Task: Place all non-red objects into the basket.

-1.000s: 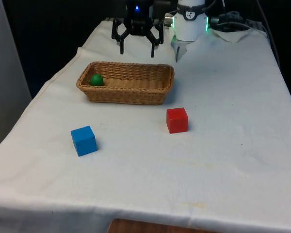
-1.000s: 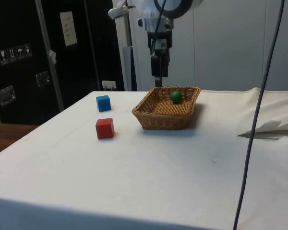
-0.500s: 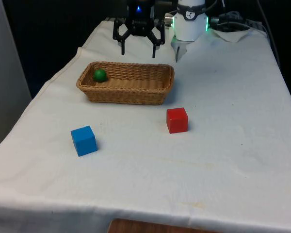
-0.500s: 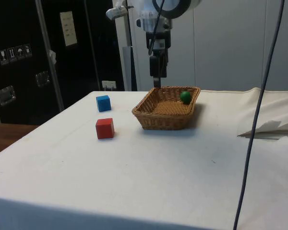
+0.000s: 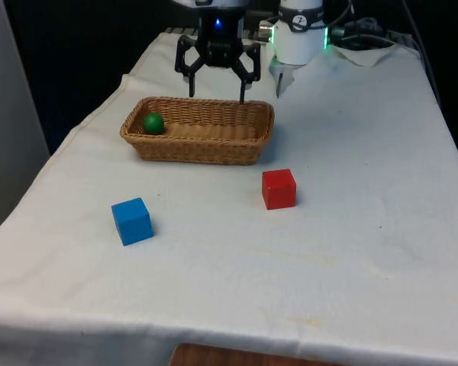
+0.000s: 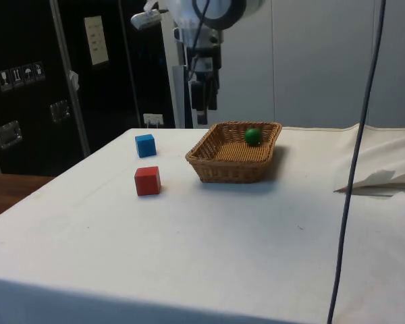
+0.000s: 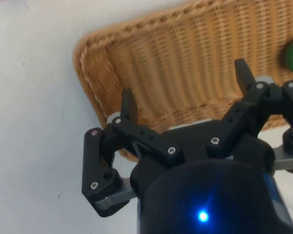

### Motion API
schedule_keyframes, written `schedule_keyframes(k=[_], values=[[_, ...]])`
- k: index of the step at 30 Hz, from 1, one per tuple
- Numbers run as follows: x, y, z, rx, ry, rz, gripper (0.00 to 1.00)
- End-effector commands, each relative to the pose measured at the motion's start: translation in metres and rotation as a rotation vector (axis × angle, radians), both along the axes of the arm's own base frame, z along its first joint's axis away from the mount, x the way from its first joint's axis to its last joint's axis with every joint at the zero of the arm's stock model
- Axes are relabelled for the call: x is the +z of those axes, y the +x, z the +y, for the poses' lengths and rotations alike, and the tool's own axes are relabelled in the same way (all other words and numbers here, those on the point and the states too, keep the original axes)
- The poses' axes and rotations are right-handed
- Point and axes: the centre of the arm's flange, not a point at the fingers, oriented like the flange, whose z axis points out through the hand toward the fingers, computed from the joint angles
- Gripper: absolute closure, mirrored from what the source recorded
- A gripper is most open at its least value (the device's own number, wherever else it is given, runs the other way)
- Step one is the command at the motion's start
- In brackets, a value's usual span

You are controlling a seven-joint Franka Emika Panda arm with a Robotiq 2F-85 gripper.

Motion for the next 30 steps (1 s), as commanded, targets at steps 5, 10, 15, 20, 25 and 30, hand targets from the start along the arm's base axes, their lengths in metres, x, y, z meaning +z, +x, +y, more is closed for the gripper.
schedule_keyframes(k=[5,10,15,20,25,30], values=[[-0.006,0.022,0.002,0.002,0.019,0.006,0.0],[-0.01,0.039,0.003,0.004,0.025,0.005,0.0],[-0.011,0.055,0.003,0.003,0.038,0.003,0.0],[-0.011,0.072,0.003,0.001,0.052,-0.002,0.0],[-0.011,0.084,0.002,-0.003,0.048,-0.005,0.0],[-0.013,0.097,0.003,-0.009,0.072,-0.001,0.0]])
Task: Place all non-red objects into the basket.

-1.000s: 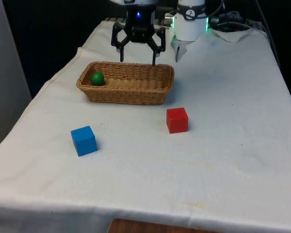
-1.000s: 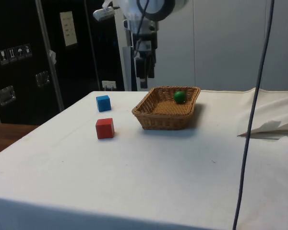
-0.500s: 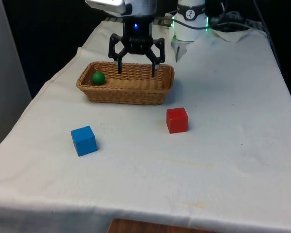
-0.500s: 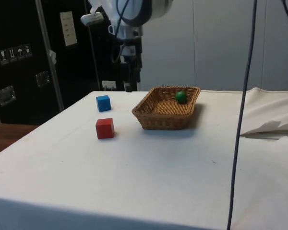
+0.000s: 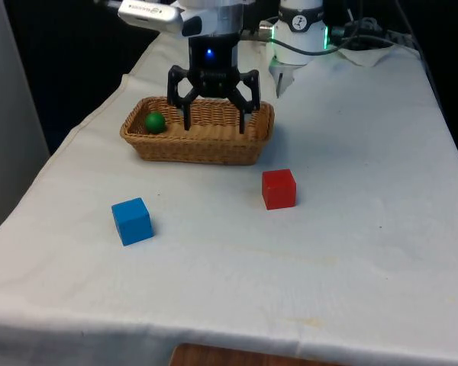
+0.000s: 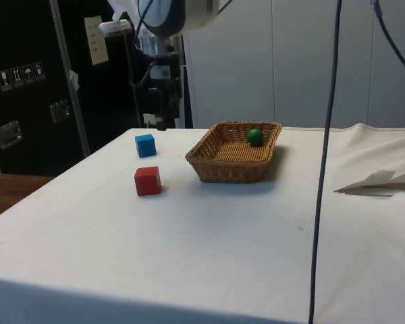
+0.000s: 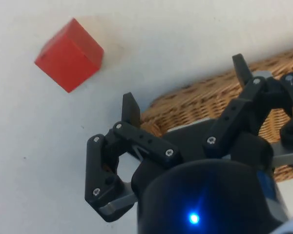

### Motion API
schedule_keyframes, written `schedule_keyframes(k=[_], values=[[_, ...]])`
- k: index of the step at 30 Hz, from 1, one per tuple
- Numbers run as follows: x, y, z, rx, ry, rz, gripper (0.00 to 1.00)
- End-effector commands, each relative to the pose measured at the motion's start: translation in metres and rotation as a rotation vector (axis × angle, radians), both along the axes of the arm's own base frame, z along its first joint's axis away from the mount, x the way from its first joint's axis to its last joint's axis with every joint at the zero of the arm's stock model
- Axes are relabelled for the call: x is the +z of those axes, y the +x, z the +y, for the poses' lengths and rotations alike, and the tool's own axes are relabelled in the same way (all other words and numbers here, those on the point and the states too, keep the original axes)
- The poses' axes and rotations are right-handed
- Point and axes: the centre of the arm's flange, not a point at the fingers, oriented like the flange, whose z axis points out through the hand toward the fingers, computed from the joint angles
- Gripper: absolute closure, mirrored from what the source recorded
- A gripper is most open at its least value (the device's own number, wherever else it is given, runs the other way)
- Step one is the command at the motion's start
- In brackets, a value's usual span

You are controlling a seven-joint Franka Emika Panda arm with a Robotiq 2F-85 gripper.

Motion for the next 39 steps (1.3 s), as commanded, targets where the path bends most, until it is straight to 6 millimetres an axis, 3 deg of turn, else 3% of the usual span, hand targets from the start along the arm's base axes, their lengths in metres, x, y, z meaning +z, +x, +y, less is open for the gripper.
schedule_keyframes(k=[1,24,39], values=[[-0.002,0.003,0.001,-0.003,0.018,0.003,0.0],[-0.015,0.029,0.0,-0.068,0.072,-0.003,0.0],[-0.016,0.039,-0.016,-0.121,0.063,0.003,0.0]])
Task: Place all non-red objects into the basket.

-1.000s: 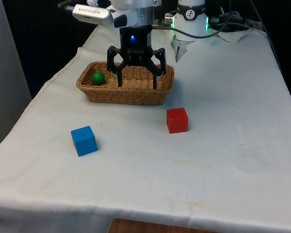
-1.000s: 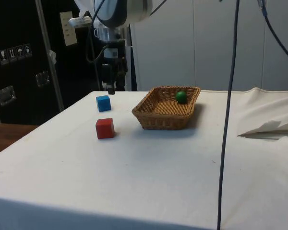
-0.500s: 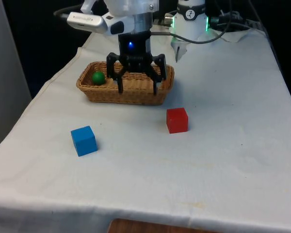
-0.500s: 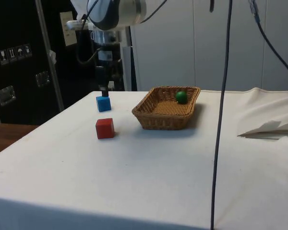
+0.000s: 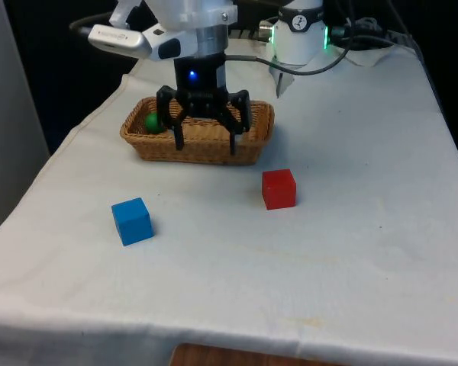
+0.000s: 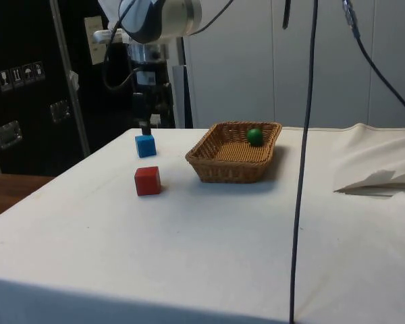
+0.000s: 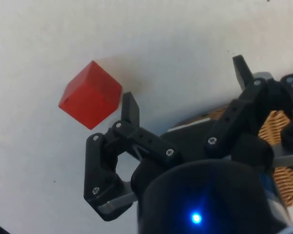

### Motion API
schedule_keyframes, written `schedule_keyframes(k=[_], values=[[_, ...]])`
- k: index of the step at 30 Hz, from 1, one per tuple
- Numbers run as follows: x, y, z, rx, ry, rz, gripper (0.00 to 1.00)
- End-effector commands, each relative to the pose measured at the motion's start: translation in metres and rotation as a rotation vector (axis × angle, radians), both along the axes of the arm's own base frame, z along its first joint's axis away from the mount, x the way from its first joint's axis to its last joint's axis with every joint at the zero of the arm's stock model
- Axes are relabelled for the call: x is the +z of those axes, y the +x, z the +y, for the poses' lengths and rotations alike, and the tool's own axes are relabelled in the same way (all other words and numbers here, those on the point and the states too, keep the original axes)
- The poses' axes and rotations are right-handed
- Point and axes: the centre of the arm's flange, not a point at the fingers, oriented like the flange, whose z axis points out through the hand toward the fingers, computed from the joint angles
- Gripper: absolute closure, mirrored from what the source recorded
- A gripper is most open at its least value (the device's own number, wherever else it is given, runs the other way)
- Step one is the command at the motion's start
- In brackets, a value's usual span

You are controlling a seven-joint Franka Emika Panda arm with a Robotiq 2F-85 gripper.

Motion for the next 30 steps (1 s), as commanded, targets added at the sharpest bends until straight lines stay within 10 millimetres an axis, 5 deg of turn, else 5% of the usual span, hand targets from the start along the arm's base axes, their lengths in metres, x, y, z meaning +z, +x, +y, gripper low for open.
schedule_keyframes(k=[1,15,30], values=[[0.001,0.0,-0.002,-0.015,0.004,0.002,0.0],[0.003,0.002,-0.009,-0.075,-0.006,-0.008,0.0],[-0.022,0.034,-0.008,-0.103,0.005,-0.029,0.0]])
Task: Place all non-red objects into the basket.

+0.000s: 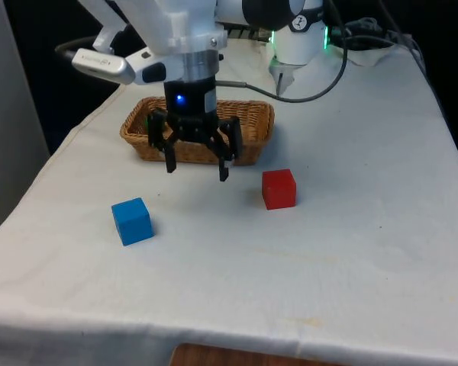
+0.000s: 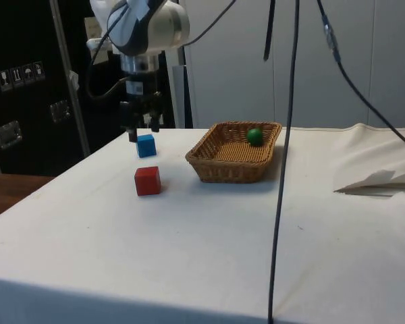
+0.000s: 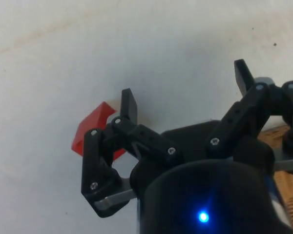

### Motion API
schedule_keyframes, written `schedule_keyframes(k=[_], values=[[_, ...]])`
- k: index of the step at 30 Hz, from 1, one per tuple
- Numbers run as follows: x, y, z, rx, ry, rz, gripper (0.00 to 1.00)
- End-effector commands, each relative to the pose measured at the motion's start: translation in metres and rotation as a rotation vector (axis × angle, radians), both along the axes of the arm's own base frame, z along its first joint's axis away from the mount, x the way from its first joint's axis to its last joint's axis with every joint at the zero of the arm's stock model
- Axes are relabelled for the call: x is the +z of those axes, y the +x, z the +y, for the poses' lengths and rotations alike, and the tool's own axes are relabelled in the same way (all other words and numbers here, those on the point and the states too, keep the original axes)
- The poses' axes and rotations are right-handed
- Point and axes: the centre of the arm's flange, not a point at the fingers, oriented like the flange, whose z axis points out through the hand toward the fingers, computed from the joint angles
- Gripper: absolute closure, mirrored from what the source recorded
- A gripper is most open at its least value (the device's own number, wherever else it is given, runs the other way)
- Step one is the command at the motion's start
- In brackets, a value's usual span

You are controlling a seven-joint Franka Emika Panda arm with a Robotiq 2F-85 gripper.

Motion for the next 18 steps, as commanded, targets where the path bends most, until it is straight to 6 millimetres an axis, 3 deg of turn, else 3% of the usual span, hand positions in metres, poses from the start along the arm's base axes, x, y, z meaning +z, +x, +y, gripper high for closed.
schedule_keyframes(k=[1,18], values=[[-0.002,0.002,-0.001,-0.01,0.007,0.004,0.0],[-0.008,0.004,-0.015,-0.103,-0.006,0.002,0.0]])
